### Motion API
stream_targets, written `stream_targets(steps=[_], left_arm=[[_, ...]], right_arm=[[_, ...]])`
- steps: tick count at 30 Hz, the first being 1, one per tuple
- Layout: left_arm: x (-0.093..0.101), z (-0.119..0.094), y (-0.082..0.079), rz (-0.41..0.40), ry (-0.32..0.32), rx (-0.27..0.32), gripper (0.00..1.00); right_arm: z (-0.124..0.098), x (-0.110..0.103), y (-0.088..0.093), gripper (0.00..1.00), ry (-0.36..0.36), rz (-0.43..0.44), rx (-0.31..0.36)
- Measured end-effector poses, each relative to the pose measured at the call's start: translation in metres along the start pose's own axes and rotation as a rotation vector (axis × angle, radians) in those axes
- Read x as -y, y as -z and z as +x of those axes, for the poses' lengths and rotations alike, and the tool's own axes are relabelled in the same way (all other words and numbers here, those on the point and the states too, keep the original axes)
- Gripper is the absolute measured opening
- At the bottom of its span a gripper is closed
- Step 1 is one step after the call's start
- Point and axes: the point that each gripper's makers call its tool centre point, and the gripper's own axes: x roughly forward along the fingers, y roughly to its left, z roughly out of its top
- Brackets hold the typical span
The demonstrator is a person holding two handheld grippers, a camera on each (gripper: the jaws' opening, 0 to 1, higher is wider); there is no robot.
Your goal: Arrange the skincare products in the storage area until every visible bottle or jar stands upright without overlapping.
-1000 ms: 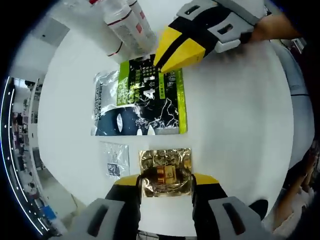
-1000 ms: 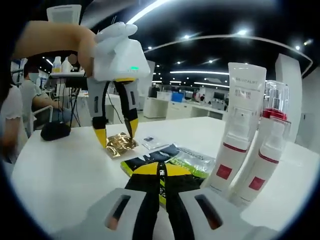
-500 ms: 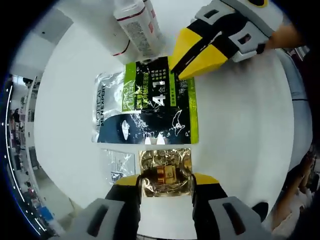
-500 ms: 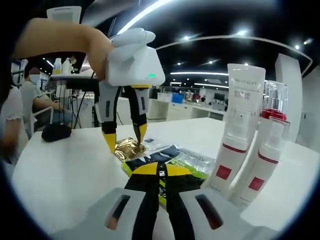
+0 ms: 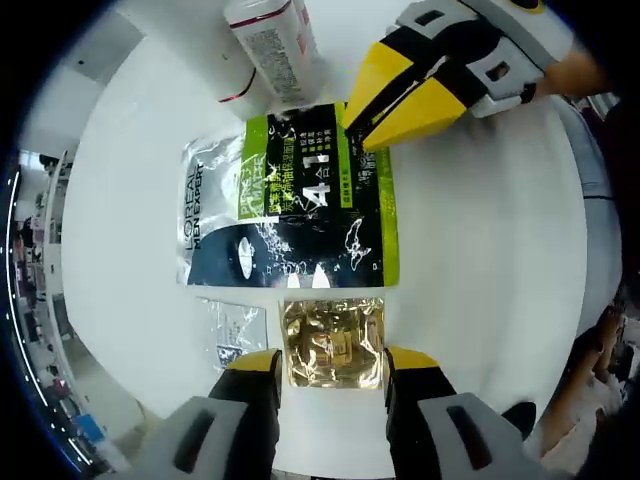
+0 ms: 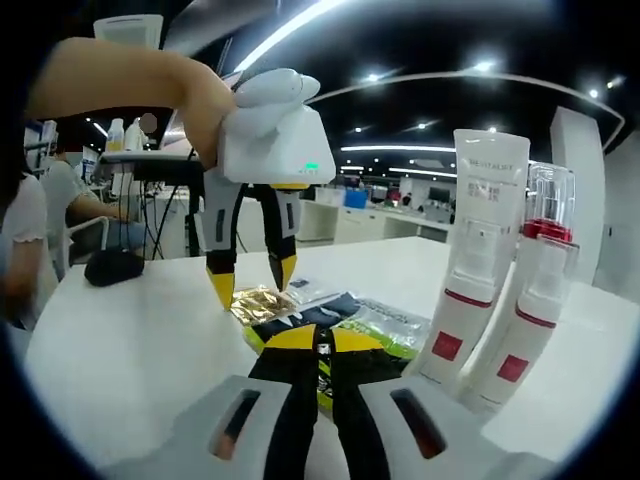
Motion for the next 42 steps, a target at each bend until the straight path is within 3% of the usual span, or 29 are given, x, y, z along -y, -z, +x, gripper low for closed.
stream_targets(steps=[11, 14, 17, 19, 21, 23, 34, 39, 42], left_arm=[[-0.006, -0.001, 0.001, -0.017, -0.036, 0.002, 0.49], [0.004, 0.0, 0.006, -0.033, 0.011, -0.012, 0.49], [-0.002, -0.005, 0.008, -0.031, -0.015, -0.001, 0.49], [-0.003, -0.01, 0.007, -0.051, -0.014, 0.026, 0.45], [-0.005, -0.015, 0.004, -0.05, -0.019, 0.055, 0.32], [-0.011, -0.016, 0.001, -0.056, -0.049, 0.068, 0.25], [-0.005, -0.004, -0.005, -0.017, -0.032, 0.05, 0.14], [0.001, 0.003, -0.006, 0.004, -0.005, 0.044, 0.01], [0.003, 0.003, -0.006, 0.029, 0.001, 0.038, 0.01]], right_arm=[[0.002, 0.001, 0.001, 0.02, 0.001, -0.003, -0.001], [0.003, 0.002, 0.001, 0.02, 0.002, -0.002, 0.0], [0.002, 0.001, 0.001, 0.02, 0.001, -0.004, 0.0], [0.0, -0.001, 0.001, 0.02, 0.001, -0.004, 0.0], [-0.001, -0.002, 0.0, 0.02, 0.003, -0.004, -0.001], [0.0, -0.001, 0.001, 0.02, 0.003, -0.005, -0.002], [-0.006, -0.006, 0.0, 0.02, 0.003, -0.01, -0.005], [-0.006, -0.006, -0.001, 0.02, 0.001, -0.006, -0.002], [-0.004, -0.006, 0.0, 0.02, 0.001, -0.009, -0.004]])
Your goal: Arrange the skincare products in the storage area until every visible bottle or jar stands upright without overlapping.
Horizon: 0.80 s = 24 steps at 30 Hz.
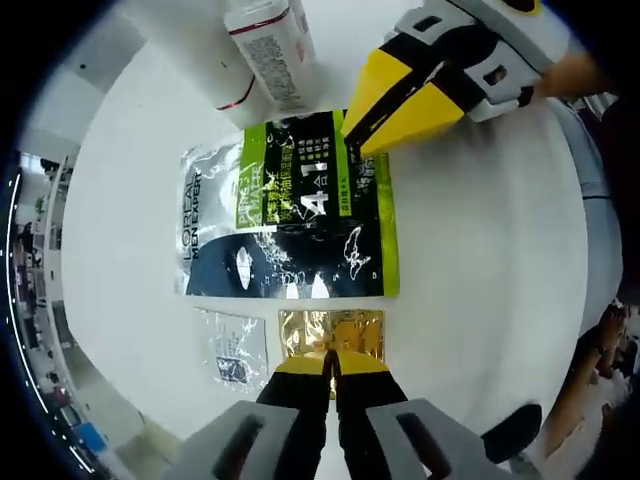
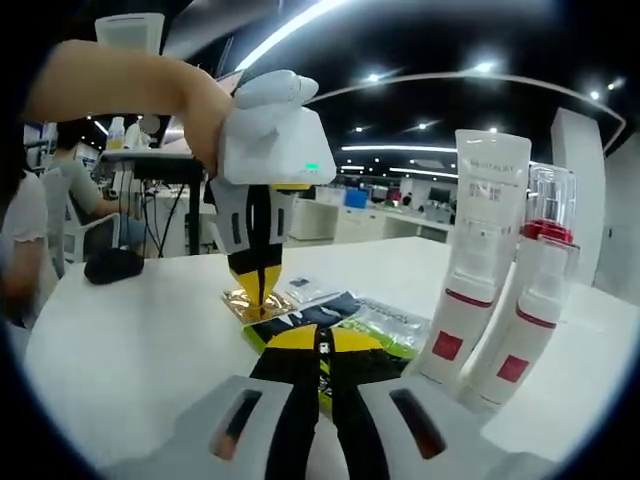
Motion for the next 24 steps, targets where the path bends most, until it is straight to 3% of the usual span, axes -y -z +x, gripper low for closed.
stream_targets(steps=[4, 12, 16, 19, 24], left_arm=[[0.001, 0.0, 0.0, -0.053, 0.007, 0.015, 0.01], [0.002, -0.002, 0.0, -0.085, -0.03, 0.032, 0.03], [0.003, -0.006, 0.006, -0.11, -0.039, 0.025, 0.06], [0.002, -0.012, 0.01, -0.112, -0.068, 0.03, 0.08], [-0.002, -0.027, 0.008, -0.118, -0.151, 0.085, 0.12]], right_arm=[[0.007, 0.005, 0.001, 0.02, 0.0, 0.004, 0.003], [-0.002, -0.001, 0.0, 0.02, 0.002, 0.004, 0.007], [0.012, 0.01, 0.003, 0.02, 0.003, 0.007, 0.005], [0.013, 0.01, 0.003, 0.02, 0.005, 0.006, 0.005], [0.007, 0.007, 0.001, 0.02, 0.006, 0.007, 0.005]])
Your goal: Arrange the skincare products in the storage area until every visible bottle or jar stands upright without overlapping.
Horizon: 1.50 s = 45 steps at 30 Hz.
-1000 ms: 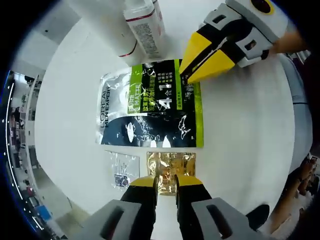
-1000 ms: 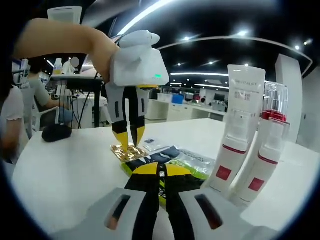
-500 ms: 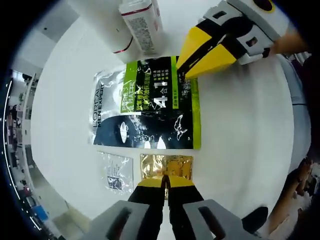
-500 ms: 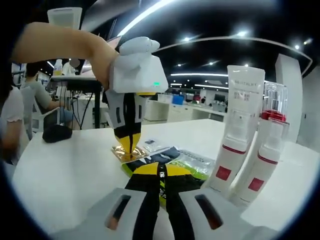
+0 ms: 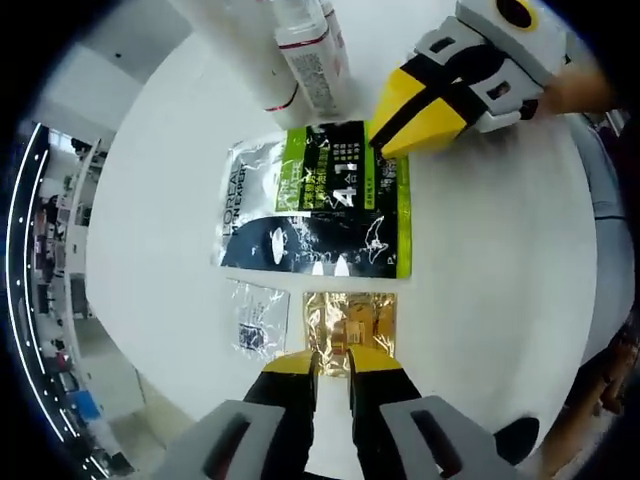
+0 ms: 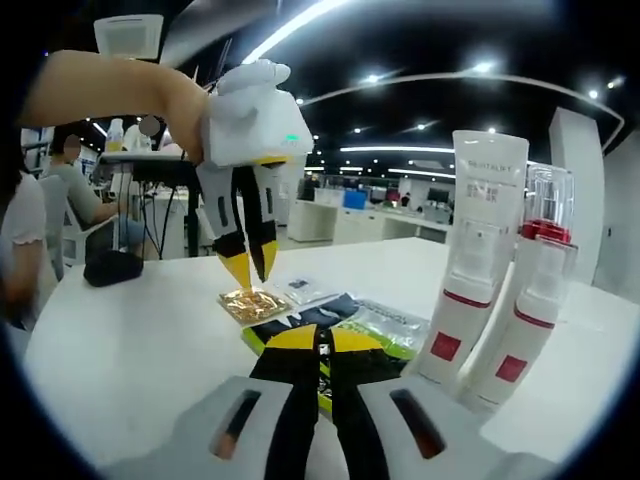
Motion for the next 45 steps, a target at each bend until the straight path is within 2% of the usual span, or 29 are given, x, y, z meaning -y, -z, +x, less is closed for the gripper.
stream_targets(steps=[4, 5, 7, 8, 9, 11, 12, 13, 14, 15, 17, 19, 20, 22, 24, 26, 27, 29, 31, 33, 35, 37, 38, 39, 40, 41, 43, 45], left_arm=[[-0.002, -0.016, -0.012, -0.04, -0.083, 0.106, 0.15], [-0.001, -0.022, -0.018, -0.089, -0.11, 0.162, 0.15], [0.006, -0.031, -0.02, -0.165, -0.137, 0.211, 0.15], [0.008, -0.036, -0.025, -0.178, -0.159, 0.263, 0.14], [0.016, -0.041, -0.029, -0.202, -0.176, 0.317, 0.14], [0.029, -0.049, -0.026, -0.233, -0.209, 0.364, 0.14], [0.04, -0.053, -0.024, -0.228, -0.219, 0.37, 0.14], [0.043, -0.054, -0.023, -0.23, -0.224, 0.378, 0.15], [0.052, -0.062, -0.027, -0.279, -0.256, 0.444, 0.15], [0.057, -0.067, -0.027, -0.294, -0.268, 0.472, 0.15], [0.068, -0.08, -0.029, -0.323, -0.336, 0.538, 0.15], [0.083, -0.088, -0.031, -0.357, -0.355, 0.593, 0.15], [0.057, -0.082, -0.03, -0.395, -0.361, 0.626, 0.15], [0.059, -0.086, -0.027, -0.434, -0.381, 0.682, 0.15], [0.071, -0.092, -0.029, -0.481, -0.4, 0.76, 0.15], [0.082, -0.095, -0.032, -0.53, -0.387, 0.825, 0.15], [0.091, -0.097, -0.038, -0.545, -0.356, 0.884, 0.15], [0.099, -0.093, -0.039, -0.591, -0.335, 0.923, 0.18], [0.103, -0.093, -0.04, -0.598, -0.34, 0.967, 0.2], [0.106, -0.094, -0.04, -0.659, -0.346, 1.031, 0.21], [0.106, -0.1, -0.039, -0.7, -0.381, 1.096, 0.22], [0.118, -0.105, -0.048, -0.722, -0.317, 1.173, 0.25], [0.122, -0.107, -0.049, -0.764, -0.31, 1.205, 0.26], [0.123, -0.106, -0.048, -0.751, -0.334, 1.194, 0.28], [0.129, -0.108, -0.049, -0.736, -0.357, 1.193, 0.29], [0.128, -0.113, -0.048, -0.751, -0.384, 1.225, 0.29], [0.129, -0.121, -0.048, -0.779, -0.397, 1.272, 0.29], [0.138, -0.131, -0.048, -0.795, -0.414, 1.299, 0.29]], right_arm=[[-0.004, -0.003, -0.002, 0.02, 0.001, 0.002, 0.002], [-0.004, -0.003, -0.001, 0.02, 0.0, 0.003, 0.002], [-0.007, -0.003, -0.002, 0.02, 0.001, 0.005, 0.005], [-0.008, -0.004, -0.003, 0.02, 0.002, 0.007, 0.005], [-0.011, -0.003, -0.003, 0.02, 0.008, 0.012, 0.008], [-0.013, -0.005, -0.003, 0.02, 0.006, 0.015, 0.01], [-0.013, -0.006, -0.004, 0.02, 0.006, 0.016, 0.01], [-0.015, -0.006, -0.004, 0.02, 0.008, 0.017, 0.012], [-0.017, -0.007, -0.005, 0.02, 0.007, 0.022, 0.011], [-0.017, -0.008, -0.005, 0.02, 0.006, 0.026, 0.015], [-0.018, -0.011, -0.007, 0.03, -0.008, 0.036, 0.021], [-0.021, -0.012, -0.008, 0.03, -0.013, 0.039, 0.028], [-0.021, -0.012, -0.009, 0.03, -0.016, 0.044, 0.031], [-0.025, -0.01, -0.009, 0.03, -0.014, 0.059, 0.033], [-0.025, -0.01, -0.01, 0.04, -0.015, 0.065, 0.035], [-0.025, -0.013, -0.011, 0.05, -0.025, 0.072, 0.036], [-0.025, -0.014, -0.011, 0.06, -0.034, 0.076, 0.037], [-0.03, -0.018, -0.013, 0.06, -0.04, 0.083, 0.033], [-0.04, -0.023, -0.018, 0.06, -0.04, 0.078, 0.044], [-0.059, -0.032, -0.032, 0.06, -0.044, 0.127, 0.118], [-0.072, -0.03, -0.037, 0.07, -0.04, 0.136, 0.141], [-0.087, -0.04, -0.045, 0.08, -0.035, 0.132, 0.174], [-0.1, -0.045, -0.052, 0.08, -0.029, 0.14, 0.203], [-0.108, -0.048, -0.055, 0.09, -0.025, 0.151, 0.214], [-0.122, -0.05, -0.064, 0.11, -0.013, 0.186, 0.259], [-0.134, -0.052, -0.069, 0.14, -0.005, 0.199, 0.276], [-0.151, -0.05, -0.076, 0.17, 0.033, 0.228, 0.303], [-0.17, -0.05, -0.08, 0.2, 0.064, 0.237, 0.312]])
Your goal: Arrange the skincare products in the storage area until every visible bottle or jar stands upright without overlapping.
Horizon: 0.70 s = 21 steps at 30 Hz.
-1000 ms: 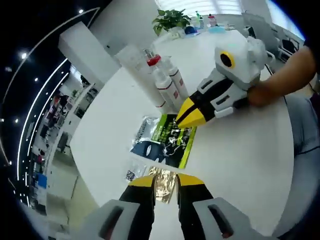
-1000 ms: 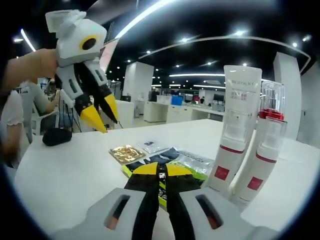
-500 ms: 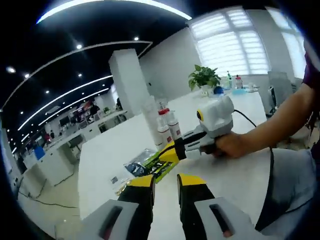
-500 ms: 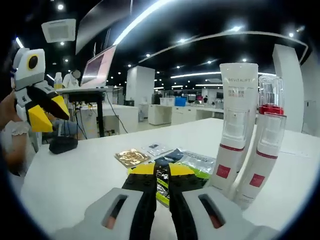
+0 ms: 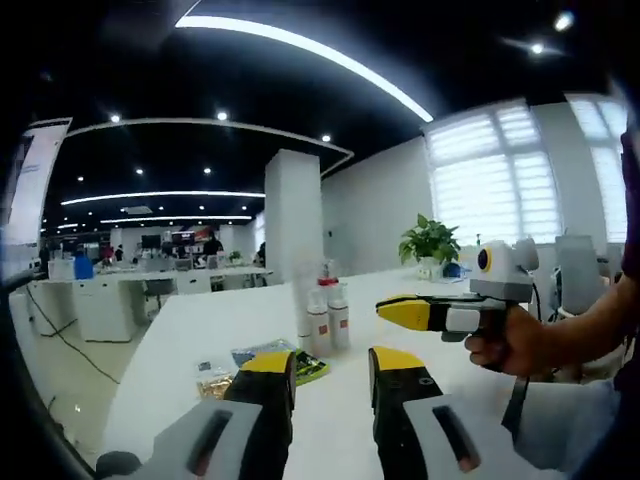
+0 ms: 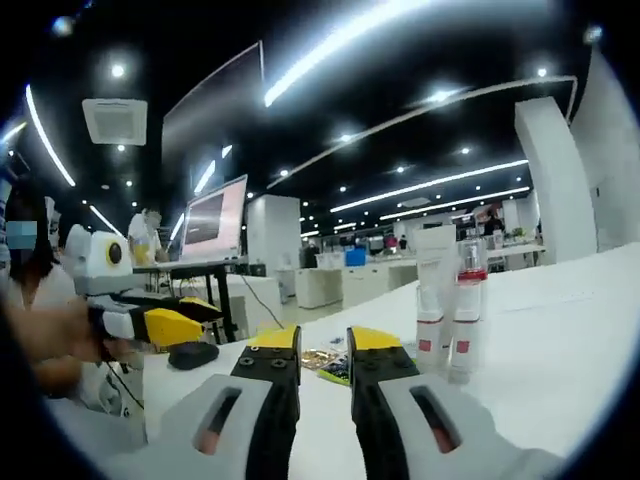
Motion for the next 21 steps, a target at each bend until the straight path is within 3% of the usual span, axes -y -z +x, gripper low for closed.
stream_targets(steps=[2, 5, 8, 10, 15, 17, 21], left_arm=[[0.006, -0.006, -0.006, -0.024, -0.011, 0.041, 0.31], [0.015, -0.007, -0.003, -0.047, 0.005, 0.04, 0.42], [0.029, -0.016, -0.003, -0.024, 0.024, 0.058, 0.44], [0.038, -0.023, -0.008, -0.054, 0.051, 0.093, 0.45], [0.037, -0.044, -0.013, -0.077, -0.02, 0.152, 0.54], [0.038, -0.053, -0.01, -0.154, -0.043, 0.153, 0.59], [0.042, -0.06, 0.005, -0.068, -0.068, 0.109, 0.66]], right_arm=[[-0.008, 0.01, -0.004, 0.23, 0.032, -0.011, 0.007], [-0.029, 0.018, -0.01, 0.27, 0.106, -0.03, 0.015], [-0.049, 0.025, -0.013, 0.35, 0.15, -0.027, 0.015], [-0.062, 0.028, -0.016, 0.4, 0.182, -0.017, 0.012], [-0.088, 0.035, -0.025, 0.5, 0.259, -0.082, 0.011], [-0.101, 0.033, -0.025, 0.52, 0.273, -0.092, 0.017], [-0.114, 0.039, -0.01, 0.62, 0.311, -0.051, -0.03]])
